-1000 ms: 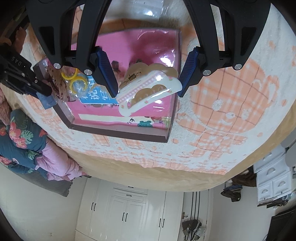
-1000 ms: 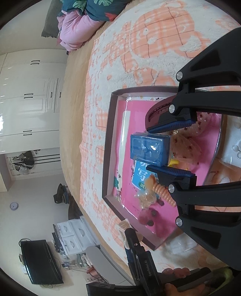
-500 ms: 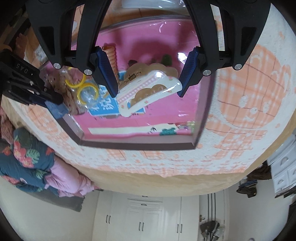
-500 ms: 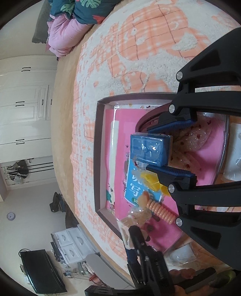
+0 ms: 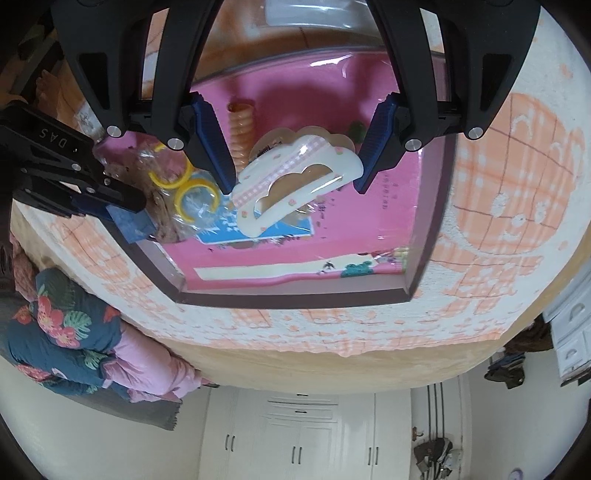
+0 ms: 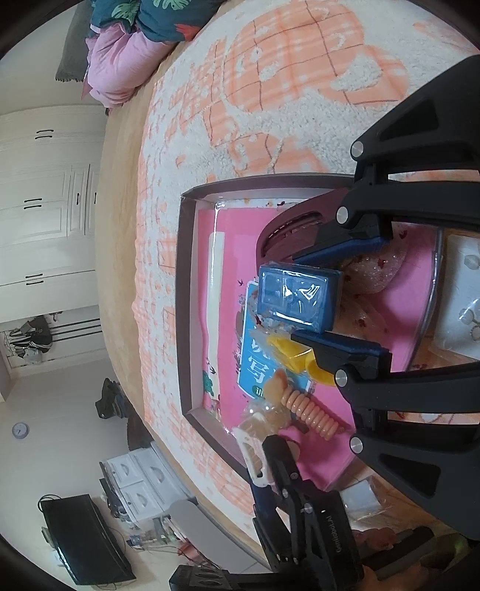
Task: Organize jewelry
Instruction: 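Open both tools to release the clips in the box and withdraw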
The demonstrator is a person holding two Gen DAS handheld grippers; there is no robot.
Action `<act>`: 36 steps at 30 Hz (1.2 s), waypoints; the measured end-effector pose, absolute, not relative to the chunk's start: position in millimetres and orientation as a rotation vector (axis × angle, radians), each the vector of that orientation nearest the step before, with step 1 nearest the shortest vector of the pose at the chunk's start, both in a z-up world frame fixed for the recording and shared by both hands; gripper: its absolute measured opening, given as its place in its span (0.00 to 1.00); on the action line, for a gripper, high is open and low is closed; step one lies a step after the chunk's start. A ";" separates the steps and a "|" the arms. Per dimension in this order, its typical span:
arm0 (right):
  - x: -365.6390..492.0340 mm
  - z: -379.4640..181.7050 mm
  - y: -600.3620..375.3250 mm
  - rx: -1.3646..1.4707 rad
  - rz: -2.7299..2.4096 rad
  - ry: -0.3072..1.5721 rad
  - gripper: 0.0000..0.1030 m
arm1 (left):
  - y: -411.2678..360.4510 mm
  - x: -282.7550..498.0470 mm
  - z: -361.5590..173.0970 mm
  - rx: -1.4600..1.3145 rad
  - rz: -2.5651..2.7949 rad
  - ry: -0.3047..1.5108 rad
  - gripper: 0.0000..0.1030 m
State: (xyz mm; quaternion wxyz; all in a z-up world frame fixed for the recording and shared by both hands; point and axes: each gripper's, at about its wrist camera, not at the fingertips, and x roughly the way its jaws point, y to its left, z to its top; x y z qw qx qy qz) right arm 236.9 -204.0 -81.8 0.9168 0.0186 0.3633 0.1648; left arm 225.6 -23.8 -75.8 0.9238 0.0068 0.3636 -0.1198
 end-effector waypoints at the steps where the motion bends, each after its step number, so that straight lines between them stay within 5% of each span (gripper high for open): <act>1: 236.1 -81.2 -204.4 0.039 0.341 0.746 0.38 | -26.5 224.7 -77.0 0.020 -0.254 0.751 0.55; 18: 224.1 -69.0 -215.0 0.049 0.336 0.711 0.55 | -35.4 219.3 -84.0 0.020 -0.282 0.787 0.56; 36: 183.8 -39.4 -225.5 0.041 0.320 0.600 0.77 | -27.6 192.5 -54.6 -0.017 -0.255 0.699 0.77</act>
